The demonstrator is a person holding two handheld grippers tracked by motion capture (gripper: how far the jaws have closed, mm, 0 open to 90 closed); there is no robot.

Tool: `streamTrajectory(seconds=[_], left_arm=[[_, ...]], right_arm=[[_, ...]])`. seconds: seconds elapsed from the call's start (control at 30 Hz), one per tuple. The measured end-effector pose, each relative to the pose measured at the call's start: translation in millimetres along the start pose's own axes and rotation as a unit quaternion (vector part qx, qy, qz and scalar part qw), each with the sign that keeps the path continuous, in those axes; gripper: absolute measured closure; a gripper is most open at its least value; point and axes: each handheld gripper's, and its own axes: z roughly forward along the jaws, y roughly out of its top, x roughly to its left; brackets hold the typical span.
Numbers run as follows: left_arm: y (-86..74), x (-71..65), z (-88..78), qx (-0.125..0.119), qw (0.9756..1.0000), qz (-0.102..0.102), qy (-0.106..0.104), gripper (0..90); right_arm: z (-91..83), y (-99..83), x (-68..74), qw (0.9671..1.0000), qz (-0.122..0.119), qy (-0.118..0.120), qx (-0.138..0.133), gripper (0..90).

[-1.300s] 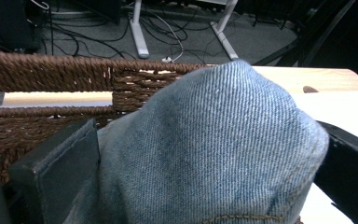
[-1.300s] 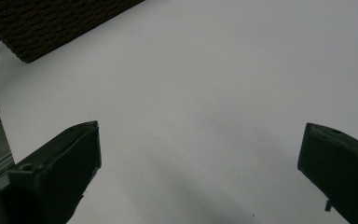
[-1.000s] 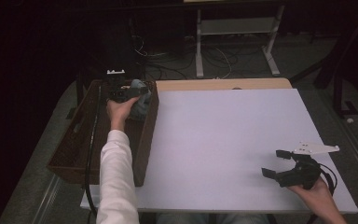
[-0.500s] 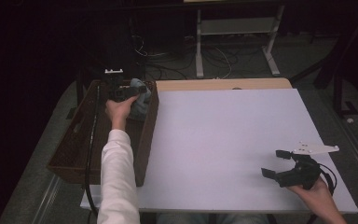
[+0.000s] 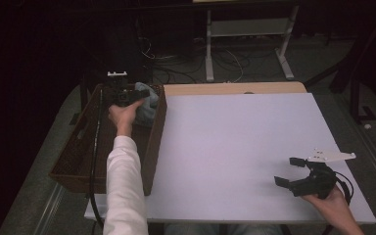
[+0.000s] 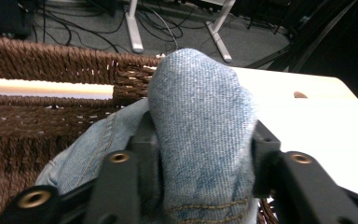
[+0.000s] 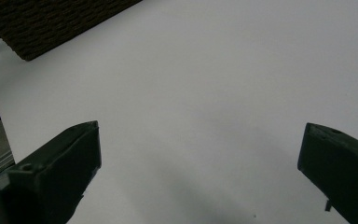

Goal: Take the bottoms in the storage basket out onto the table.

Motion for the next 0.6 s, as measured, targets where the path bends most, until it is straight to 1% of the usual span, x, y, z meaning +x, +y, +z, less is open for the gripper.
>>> streamTrajectory(seconds=[0.1, 0.17, 0.27, 0.3, 0.47, 0.6], left_arm=[[0.4, 0.7, -1.4, 0.002, 1.0000, -0.003, -0.002, 64.7], [1.5, 0.6, -3.1, 0.001, 1.0000, -0.004, 0.001, 65.6], [3.5, 1.9, -6.4, -0.001, 0.9999, -0.010, 0.002, 66.1], [5.1, 2.3, -9.4, -0.005, 0.9999, -0.012, 0.005, 66.1], [8.1, 1.9, -15.6, -0.012, 0.9998, -0.007, 0.011, 66.8], [10.8, 2.2, -21.8, -0.013, 0.9998, -0.012, 0.013, 67.3]], right_arm=[[-0.1, 0.0, -0.1, 1.0000, 0.000, 0.000, -0.001, 0.0], [-0.1, 0.0, -0.2, 1.0000, 0.000, 0.000, -0.001, 0.0], [-0.1, 0.0, -0.3, 1.0000, 0.000, 0.000, -0.001, 0.0], [-0.1, 0.0, -0.3, 1.0000, 0.000, 0.000, -0.001, 0.0], [-0.3, 0.0, -0.7, 1.0000, 0.000, 0.000, -0.002, 0.0], [-0.1, 0.1, -0.4, 1.0000, 0.000, 0.000, -0.001, 0.0]])
